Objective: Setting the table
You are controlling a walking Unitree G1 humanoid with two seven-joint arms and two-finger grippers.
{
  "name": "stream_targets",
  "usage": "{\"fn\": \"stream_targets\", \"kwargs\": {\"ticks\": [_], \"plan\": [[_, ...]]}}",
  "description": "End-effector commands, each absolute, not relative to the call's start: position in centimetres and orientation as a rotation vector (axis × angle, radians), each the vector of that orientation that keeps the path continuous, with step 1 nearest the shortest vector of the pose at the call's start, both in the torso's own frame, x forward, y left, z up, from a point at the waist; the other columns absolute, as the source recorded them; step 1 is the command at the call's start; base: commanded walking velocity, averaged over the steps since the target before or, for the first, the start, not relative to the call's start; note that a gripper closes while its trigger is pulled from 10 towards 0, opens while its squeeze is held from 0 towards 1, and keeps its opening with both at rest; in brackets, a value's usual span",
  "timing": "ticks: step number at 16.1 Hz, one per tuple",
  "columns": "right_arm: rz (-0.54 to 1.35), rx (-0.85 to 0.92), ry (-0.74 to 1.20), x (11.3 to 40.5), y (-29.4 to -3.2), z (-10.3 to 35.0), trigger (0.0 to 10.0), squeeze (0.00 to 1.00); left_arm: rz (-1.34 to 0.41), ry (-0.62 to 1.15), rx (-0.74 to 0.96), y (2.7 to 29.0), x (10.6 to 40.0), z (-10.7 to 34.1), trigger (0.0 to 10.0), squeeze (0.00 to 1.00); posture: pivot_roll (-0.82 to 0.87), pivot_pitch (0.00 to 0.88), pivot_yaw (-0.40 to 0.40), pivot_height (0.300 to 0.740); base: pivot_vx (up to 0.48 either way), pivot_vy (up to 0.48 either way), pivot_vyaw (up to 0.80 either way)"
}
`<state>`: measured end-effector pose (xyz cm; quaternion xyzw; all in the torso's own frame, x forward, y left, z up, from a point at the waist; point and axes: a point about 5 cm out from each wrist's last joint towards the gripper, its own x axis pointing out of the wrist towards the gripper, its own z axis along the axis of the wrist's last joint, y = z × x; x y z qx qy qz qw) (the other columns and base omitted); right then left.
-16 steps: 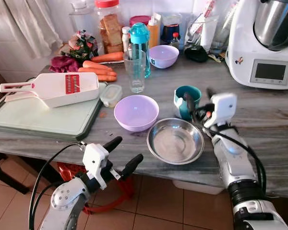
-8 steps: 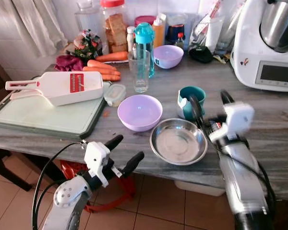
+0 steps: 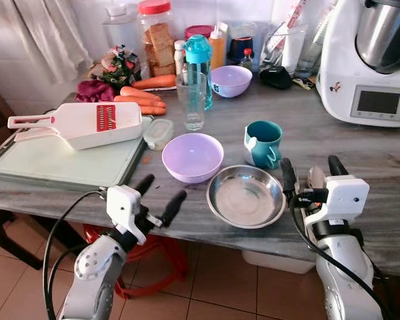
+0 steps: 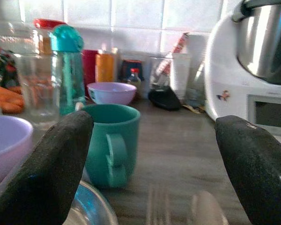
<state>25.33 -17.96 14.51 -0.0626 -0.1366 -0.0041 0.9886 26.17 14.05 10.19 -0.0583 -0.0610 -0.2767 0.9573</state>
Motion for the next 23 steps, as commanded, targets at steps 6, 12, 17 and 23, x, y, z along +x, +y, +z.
{"fn": "stream_targets", "kwargs": {"ticks": [6,12,17,23], "plan": [[0.020,-0.141,-0.279,25.5,-16.8,15.4,10.0,0.00,-0.386,-0.127,-0.074,14.9,27.2,10.2,10.0,0.00,0.02,0.000,0.075,0.740,0.000,0.000,0.80],[0.071,-0.131,-0.282,26.0,-15.6,15.6,10.0,0.00,-0.200,-0.096,0.036,16.4,28.2,9.9,10.0,0.00,0.04,0.000,0.071,0.740,0.000,0.000,0.80],[0.106,-0.128,-0.285,26.4,-14.7,15.2,10.0,0.00,-0.077,-0.105,0.124,17.3,28.7,10.0,10.0,0.00,0.06,0.000,0.077,0.740,0.000,0.000,0.80],[0.139,-0.133,-0.294,27.0,-14.1,15.2,10.0,0.00,-0.011,-0.141,0.189,17.4,29.3,10.4,10.0,0.00,0.05,0.000,0.079,0.740,0.000,0.000,0.80]]}}
